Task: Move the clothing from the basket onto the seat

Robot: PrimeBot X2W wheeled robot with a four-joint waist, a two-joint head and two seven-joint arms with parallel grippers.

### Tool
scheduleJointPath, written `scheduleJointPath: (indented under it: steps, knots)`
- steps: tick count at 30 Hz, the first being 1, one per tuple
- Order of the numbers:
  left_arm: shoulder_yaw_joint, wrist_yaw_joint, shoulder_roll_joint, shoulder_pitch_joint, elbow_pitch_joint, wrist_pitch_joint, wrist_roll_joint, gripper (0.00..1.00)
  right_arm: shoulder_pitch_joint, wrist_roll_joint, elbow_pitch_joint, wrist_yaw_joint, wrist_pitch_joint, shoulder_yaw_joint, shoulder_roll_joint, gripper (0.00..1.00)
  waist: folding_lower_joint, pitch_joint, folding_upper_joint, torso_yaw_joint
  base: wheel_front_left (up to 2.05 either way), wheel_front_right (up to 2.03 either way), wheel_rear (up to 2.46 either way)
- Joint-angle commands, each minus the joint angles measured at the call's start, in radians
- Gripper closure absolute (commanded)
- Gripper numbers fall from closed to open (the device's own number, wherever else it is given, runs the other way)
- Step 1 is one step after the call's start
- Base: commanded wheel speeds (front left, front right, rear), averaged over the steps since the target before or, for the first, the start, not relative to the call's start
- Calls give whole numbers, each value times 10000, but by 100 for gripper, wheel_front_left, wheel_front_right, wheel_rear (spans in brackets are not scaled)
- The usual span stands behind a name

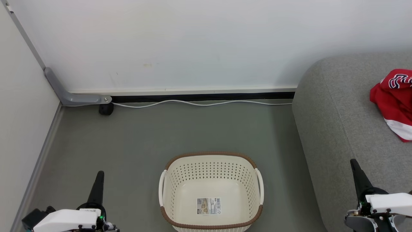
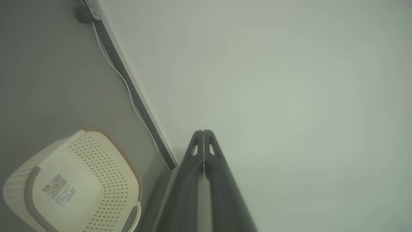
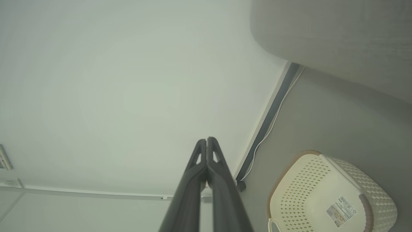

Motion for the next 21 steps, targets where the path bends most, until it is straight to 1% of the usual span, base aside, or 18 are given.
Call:
scheduleJointPath:
  steps: [1,17,21]
  knots:
    - [320,-100,166,-615,-331,117,-319,100,-199,305,-371,41,122,101,-79,100,0,3,-1,3,0,0,0]
    - [475,-156,186,-768,-568,589,-2139,100,-134,2053,-702,44,595,-178,-21,100,0,51,-1,35,0,0,0]
    - [479,-157,187,-771,-574,599,-2178,100,-133,2091,-709,44,605,-183,-20,100,0,52,-1,35,0,0,0]
